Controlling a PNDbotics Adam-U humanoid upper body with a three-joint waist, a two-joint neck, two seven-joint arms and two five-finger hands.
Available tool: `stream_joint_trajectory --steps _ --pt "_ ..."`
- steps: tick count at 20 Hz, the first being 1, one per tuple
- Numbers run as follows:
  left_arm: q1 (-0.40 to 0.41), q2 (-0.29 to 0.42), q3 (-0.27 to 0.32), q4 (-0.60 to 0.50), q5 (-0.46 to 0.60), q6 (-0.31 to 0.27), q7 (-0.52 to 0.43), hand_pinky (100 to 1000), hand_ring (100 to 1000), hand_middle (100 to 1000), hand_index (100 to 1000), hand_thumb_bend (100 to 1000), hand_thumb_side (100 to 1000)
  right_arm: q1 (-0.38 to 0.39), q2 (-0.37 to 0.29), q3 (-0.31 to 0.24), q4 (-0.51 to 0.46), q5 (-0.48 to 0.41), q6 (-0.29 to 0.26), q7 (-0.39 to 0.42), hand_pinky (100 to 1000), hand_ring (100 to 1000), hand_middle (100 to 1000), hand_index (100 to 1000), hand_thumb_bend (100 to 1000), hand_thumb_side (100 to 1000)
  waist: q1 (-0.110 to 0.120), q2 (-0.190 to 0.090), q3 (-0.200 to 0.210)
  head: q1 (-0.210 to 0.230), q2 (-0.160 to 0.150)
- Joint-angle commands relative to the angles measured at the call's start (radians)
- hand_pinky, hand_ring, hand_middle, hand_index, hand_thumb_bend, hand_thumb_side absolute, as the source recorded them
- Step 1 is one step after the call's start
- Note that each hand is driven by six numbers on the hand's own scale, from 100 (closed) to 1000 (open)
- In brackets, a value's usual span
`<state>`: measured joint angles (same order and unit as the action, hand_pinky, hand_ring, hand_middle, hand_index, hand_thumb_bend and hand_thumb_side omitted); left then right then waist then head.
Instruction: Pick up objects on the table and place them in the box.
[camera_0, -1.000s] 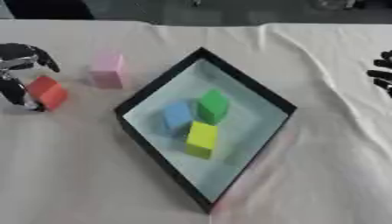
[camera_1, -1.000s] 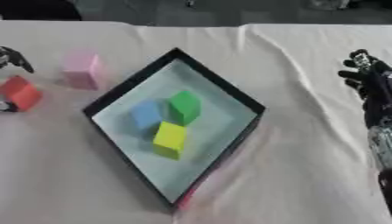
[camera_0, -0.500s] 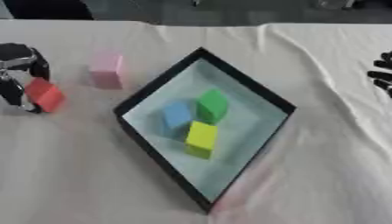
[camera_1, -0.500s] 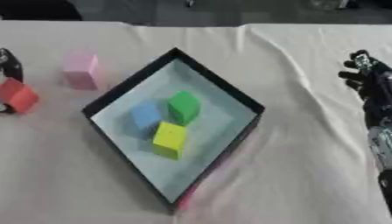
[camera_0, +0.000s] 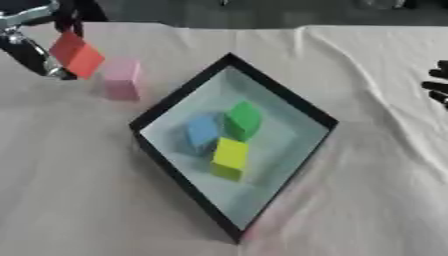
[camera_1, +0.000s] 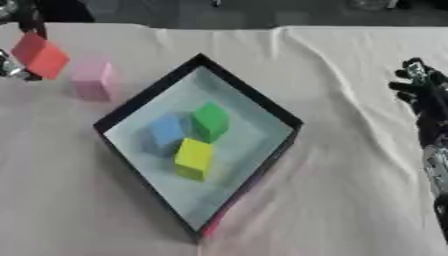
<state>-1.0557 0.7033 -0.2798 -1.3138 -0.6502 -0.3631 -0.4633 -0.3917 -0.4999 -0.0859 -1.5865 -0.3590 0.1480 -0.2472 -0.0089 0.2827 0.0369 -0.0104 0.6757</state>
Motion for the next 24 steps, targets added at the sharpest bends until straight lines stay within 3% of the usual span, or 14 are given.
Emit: stream_joint_trajectory --steps 1,5,8,13,15,16,17,18,21,24 --pt "-0.055 -0.045 -0.065 -0.127 0.107 0.026 -0.097 648 527 433 472 610 100 -0.026 -0.041 -0.005 -0.031 -0.01 -0.002 0.007 898 762 748 800 100 636 -0.001 -0.033 0.001 -0.005 0.003" --pt "-0.086 -0.178 -0.137 -0.114 0.097 0.037 -0.201 656 547 454 494 593 100 -0.056 -0.039 0.003 -0.037 -0.02 -0.003 0.015 898 762 748 800 100 624 -0.002 -0.046 -0.006 0.001 0.007" --pt "-0.079 -0.266 -0.144 -0.031 0.037 0.038 -0.211 665 565 470 510 564 100 -0.068 -0.037 0.008 -0.039 -0.023 -0.003 0.018 898 761 748 799 100 621 -0.003 -0.049 -0.012 -0.002 0.011" --pt "-0.074 -0.344 -0.155 0.076 -0.055 0.006 -0.209 696 615 520 575 583 100 -0.075 -0.033 0.01 -0.037 -0.026 -0.003 0.018 898 761 747 799 100 620 -0.002 -0.05 -0.015 -0.003 0.019" --pt "-0.072 -0.354 -0.158 0.092 -0.08 -0.006 -0.208 745 694 603 673 609 100 -0.075 -0.032 0.011 -0.037 -0.027 -0.003 0.019 898 761 747 799 100 620 -0.002 -0.052 -0.014 -0.008 0.02" --pt "-0.072 -0.355 -0.155 0.092 -0.093 -0.008 -0.201 789 776 729 801 620 100 -0.074 -0.031 0.012 -0.037 -0.027 -0.003 0.019 898 760 747 799 100 621 -0.002 -0.052 -0.014 -0.01 0.02" --pt "-0.071 -0.355 -0.149 0.087 -0.105 -0.004 -0.182 806 803 778 856 618 236 -0.073 -0.031 0.012 -0.037 -0.026 -0.004 0.02 898 760 747 799 100 621 -0.002 -0.052 -0.013 -0.011 0.02" --pt "-0.069 -0.353 -0.138 0.079 -0.115 0.008 -0.149 817 824 807 899 625 440 -0.072 -0.032 0.011 -0.037 -0.026 -0.004 0.019 898 760 747 799 100 622 -0.003 -0.053 -0.013 -0.013 0.022" --pt "-0.068 -0.334 -0.123 0.061 -0.127 0.036 -0.072 870 882 864 927 618 532 -0.069 -0.035 0.009 -0.038 -0.027 -0.004 0.017 897 761 747 798 100 622 -0.003 -0.054 -0.011 -0.016 0.025" --pt "-0.058 -0.286 -0.089 0.023 -0.073 0.062 -0.037 873 882 853 908 561 479 -0.068 -0.041 0.006 -0.032 -0.029 -0.006 0.014 897 760 747 798 100 623 0.0 -0.054 -0.008 -0.023 0.028"
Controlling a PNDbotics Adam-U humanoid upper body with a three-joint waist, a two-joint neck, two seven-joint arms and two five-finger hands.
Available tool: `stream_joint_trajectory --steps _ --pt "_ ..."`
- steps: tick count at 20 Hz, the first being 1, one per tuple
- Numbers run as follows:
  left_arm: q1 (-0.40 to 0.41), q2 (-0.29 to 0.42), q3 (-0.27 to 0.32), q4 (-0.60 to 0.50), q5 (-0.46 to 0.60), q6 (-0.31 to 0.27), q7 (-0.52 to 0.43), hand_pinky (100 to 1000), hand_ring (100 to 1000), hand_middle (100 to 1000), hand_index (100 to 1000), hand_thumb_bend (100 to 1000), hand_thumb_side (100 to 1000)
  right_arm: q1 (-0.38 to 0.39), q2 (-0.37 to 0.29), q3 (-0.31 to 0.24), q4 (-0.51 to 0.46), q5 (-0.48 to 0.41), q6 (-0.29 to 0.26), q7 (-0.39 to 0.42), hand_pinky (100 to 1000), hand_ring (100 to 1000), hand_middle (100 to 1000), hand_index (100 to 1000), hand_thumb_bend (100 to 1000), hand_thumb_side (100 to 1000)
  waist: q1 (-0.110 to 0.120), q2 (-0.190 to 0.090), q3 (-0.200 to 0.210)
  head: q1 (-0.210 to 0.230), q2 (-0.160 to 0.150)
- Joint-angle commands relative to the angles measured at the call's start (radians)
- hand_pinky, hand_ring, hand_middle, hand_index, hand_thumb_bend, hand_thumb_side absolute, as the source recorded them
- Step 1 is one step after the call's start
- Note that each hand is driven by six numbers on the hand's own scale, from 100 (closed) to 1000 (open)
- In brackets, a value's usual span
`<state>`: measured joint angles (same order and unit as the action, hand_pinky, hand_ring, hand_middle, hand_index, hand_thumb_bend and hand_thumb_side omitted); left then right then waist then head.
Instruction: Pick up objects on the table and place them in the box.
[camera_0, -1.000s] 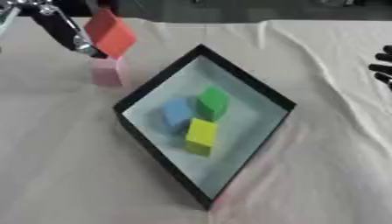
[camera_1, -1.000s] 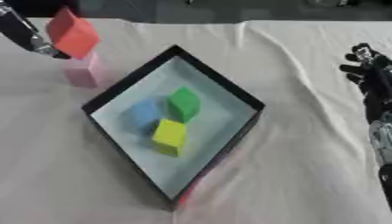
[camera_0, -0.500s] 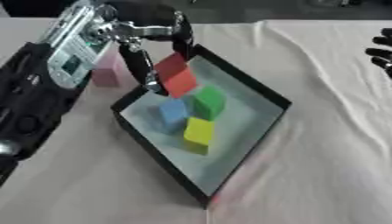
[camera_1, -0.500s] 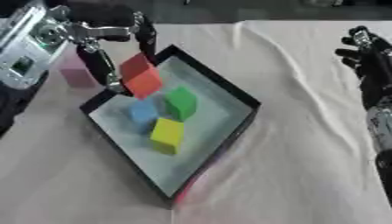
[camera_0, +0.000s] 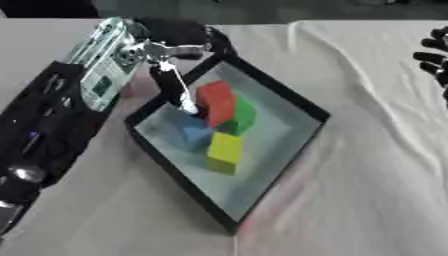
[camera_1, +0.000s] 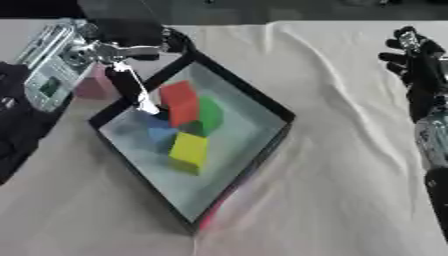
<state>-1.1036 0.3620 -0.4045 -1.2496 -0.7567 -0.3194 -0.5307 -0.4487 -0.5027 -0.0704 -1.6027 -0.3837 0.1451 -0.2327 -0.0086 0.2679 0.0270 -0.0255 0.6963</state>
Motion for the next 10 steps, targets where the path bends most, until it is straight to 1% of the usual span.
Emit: stream_joint_trajectory --steps 1,4,7,10 --pt "-0.007 0.081 0.051 -0.057 0.063 0.033 0.029 874 882 848 904 543 471 -0.01 -0.04 -0.01 -0.014 -0.003 -0.003 -0.002 896 760 747 798 100 622 0.001 -0.039 0.003 -0.011 0.007" --pt "0.001 0.17 0.11 -0.087 0.138 0.093 0.015 872 876 832 893 484 420 -0.007 -0.045 -0.011 -0.01 -0.001 -0.002 -0.003 896 760 746 798 100 623 0.005 -0.039 0.006 -0.02 0.012" --pt "0.018 0.266 0.165 -0.066 0.188 0.153 -0.023 882 885 836 904 478 406 -0.013 -0.054 -0.011 -0.008 -0.001 -0.003 0.0 895 760 747 799 100 621 0.007 -0.038 0.008 -0.033 0.016" --pt "0.032 0.331 0.206 -0.008 0.192 0.192 -0.057 890 894 841 910 509 397 -0.013 -0.057 -0.011 -0.01 0.0 -0.005 -0.001 895 760 746 798 100 621 0.006 -0.037 0.012 -0.035 0.012"
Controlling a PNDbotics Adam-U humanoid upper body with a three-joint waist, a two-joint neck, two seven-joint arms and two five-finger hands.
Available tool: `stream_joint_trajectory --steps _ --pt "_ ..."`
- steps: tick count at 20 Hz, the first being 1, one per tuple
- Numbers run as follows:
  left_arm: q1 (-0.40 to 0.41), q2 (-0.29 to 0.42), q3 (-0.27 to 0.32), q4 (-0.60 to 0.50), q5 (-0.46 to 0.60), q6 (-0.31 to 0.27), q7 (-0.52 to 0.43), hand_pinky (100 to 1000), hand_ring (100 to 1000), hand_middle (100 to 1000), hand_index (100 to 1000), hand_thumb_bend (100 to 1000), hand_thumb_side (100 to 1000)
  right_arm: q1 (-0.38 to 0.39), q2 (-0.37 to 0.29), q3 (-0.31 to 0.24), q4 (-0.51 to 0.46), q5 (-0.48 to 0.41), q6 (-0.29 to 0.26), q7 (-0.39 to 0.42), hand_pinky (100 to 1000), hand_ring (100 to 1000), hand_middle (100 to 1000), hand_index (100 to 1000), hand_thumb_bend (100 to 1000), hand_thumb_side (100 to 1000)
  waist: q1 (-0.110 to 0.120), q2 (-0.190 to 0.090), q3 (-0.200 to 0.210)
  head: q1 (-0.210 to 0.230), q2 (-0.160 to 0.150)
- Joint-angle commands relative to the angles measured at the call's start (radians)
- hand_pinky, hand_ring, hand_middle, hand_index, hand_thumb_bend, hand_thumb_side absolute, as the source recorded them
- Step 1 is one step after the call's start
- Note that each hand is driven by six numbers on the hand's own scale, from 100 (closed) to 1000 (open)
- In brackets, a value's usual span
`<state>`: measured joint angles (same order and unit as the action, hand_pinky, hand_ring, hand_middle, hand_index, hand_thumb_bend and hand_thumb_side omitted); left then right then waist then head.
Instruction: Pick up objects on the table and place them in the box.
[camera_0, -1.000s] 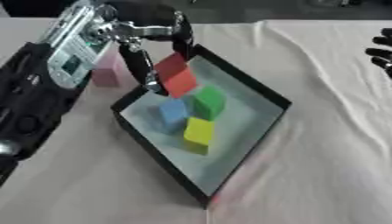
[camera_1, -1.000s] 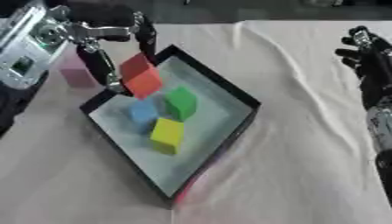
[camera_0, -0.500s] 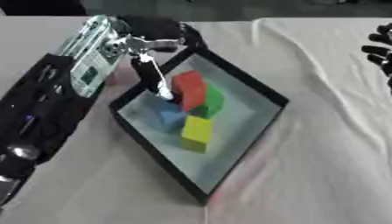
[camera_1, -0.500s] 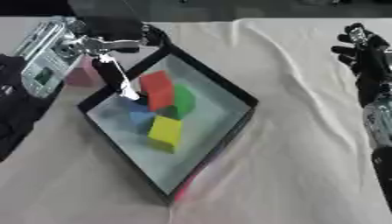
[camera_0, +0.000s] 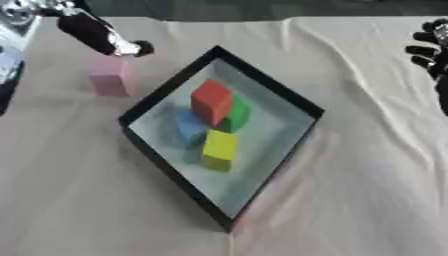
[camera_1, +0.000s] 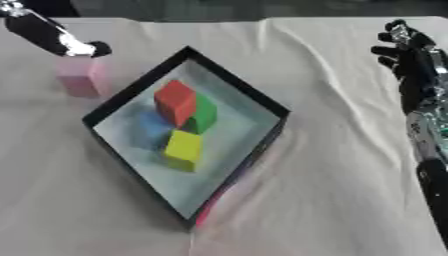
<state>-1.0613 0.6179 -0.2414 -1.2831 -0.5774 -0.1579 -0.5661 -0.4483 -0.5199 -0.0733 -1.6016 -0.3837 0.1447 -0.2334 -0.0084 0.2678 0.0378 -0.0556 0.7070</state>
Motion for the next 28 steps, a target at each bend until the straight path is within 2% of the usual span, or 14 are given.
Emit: stream_joint_trajectory --steps 1,5,8,10,17,28 --pt "-0.008 0.09 0.054 0.051 0.006 0.038 -0.032 892 896 840 907 521 384 -0.012 -0.04 -0.008 -0.013 0.001 -0.004 -0.001 895 760 746 798 100 622 0.005 -0.036 0.002 -0.004 0.0" --pt "-0.003 0.11 0.086 0.146 -0.006 0.034 -0.067 900 902 831 886 596 340 -0.01 -0.042 -0.009 -0.018 0.004 -0.002 -0.008 894 760 746 798 100 627 -0.002 -0.033 0.006 0.01 -0.009" --pt "-0.006 0.109 0.09 0.183 -0.007 0.011 -0.098 905 913 840 876 699 219 -0.011 -0.041 -0.008 -0.022 0.003 -0.002 -0.007 894 759 746 798 100 632 -0.007 -0.03 0.004 0.016 -0.015" --pt "-0.009 0.106 0.085 0.193 -0.04 -0.007 -0.126 907 918 845 880 728 243 -0.013 -0.04 -0.007 -0.021 0.003 -0.001 -0.006 894 759 746 798 100 637 -0.009 -0.027 0.002 0.02 -0.018" --pt "-0.032 0.059 0.109 0.281 -0.084 -0.023 -0.131 907 914 839 877 677 288 -0.014 -0.036 -0.003 -0.021 0.007 0.002 -0.006 893 758 745 797 100 643 -0.014 -0.015 -0.012 0.024 -0.037" --pt "-0.074 -0.006 0.11 0.344 -0.105 -0.049 -0.086 914 928 846 888 692 320 -0.022 -0.03 0.007 -0.023 0.019 0.014 -0.002 891 758 744 796 100 653 -0.016 0.011 -0.034 0.037 -0.051"
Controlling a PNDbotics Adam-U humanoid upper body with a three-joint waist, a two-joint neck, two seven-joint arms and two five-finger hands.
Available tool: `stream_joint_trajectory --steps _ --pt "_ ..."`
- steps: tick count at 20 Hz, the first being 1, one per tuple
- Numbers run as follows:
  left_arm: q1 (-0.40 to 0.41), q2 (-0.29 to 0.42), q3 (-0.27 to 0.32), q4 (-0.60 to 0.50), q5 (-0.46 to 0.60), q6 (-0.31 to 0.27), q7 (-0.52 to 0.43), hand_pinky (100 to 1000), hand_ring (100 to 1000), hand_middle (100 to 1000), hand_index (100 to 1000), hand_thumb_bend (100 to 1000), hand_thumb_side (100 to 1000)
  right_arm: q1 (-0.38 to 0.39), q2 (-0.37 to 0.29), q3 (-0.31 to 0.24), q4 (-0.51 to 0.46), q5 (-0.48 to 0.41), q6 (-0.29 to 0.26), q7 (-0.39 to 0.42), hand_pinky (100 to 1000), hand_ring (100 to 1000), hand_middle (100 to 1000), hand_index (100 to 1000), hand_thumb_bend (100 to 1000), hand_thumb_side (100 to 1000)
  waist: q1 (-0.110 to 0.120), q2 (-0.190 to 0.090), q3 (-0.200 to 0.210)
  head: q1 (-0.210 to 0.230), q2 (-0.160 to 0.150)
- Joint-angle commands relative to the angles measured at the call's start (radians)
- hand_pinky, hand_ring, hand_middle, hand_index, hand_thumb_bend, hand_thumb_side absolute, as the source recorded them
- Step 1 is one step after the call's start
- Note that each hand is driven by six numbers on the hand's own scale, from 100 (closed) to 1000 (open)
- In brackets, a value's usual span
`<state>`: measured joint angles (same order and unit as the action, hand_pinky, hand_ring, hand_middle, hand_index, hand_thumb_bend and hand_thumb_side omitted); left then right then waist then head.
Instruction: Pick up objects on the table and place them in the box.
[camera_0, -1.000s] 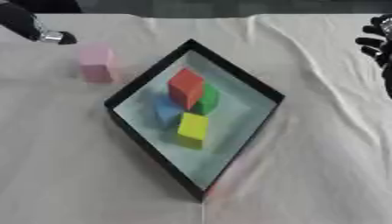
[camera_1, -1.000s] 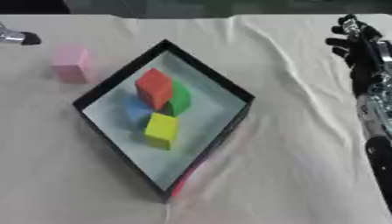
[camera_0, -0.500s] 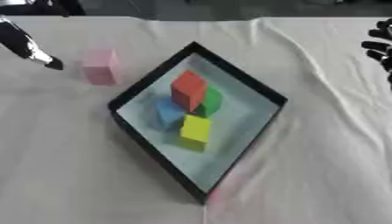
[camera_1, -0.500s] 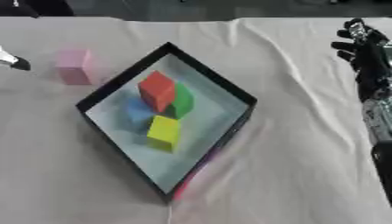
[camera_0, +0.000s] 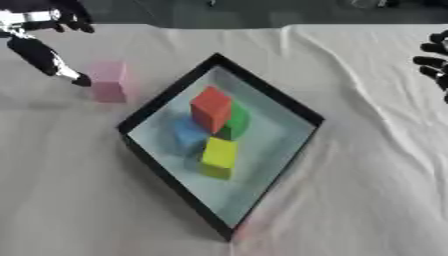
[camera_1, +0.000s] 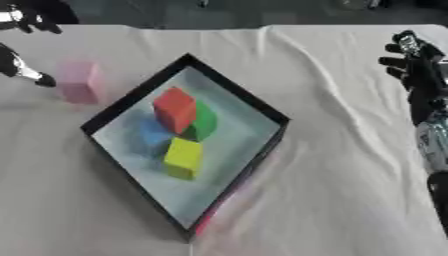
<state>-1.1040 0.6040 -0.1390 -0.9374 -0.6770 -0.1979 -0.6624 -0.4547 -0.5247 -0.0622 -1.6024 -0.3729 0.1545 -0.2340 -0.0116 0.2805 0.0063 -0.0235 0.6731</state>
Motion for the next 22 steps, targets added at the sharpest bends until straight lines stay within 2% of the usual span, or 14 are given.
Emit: stream_joint_trajectory --steps 1,6,12,15,22 --pt "-0.034 0.002 0.005 0.001 -0.007 -0.012 0.009 914 928 846 889 689 323 -0.016 -0.024 -0.004 -0.022 0.009 0.005 -0.001 891 758 744 796 100 655 -0.013 0.0 -0.003 0.007 -0.019" --pt "-0.042 -0.018 0.011 0.025 -0.027 -0.01 0.013 927 942 846 891 704 359 -0.02 -0.019 -0.002 -0.023 0.008 0.006 -0.002 891 757 744 796 100 658 -0.012 0.002 -0.007 0.012 -0.025" --pt "-0.049 -0.029 0.02 0.053 -0.058 -0.007 0.041 922 936 837 883 711 339 -0.025 -0.013 0.002 -0.024 0.008 0.007 -0.002 891 756 743 795 100 657 -0.011 0.007 -0.014 0.025 -0.032" --pt "-0.052 -0.034 0.039 0.071 -0.078 -0.009 0.081 916 909 800 882 704 316 -0.025 -0.007 0.002 -0.023 0.009 0.004 -0.011 886 749 736 789 100 641 -0.012 0.009 -0.017 0.026 -0.031" --pt "-0.044 -0.048 0.059 0.13 -0.104 -0.009 0.133 919 920 808 873 704 315 -0.028 -0.002 0.007 -0.022 0.006 0.005 -0.018 887 749 737 790 100 651 -0.011 0.017 -0.024 0.036 -0.033"
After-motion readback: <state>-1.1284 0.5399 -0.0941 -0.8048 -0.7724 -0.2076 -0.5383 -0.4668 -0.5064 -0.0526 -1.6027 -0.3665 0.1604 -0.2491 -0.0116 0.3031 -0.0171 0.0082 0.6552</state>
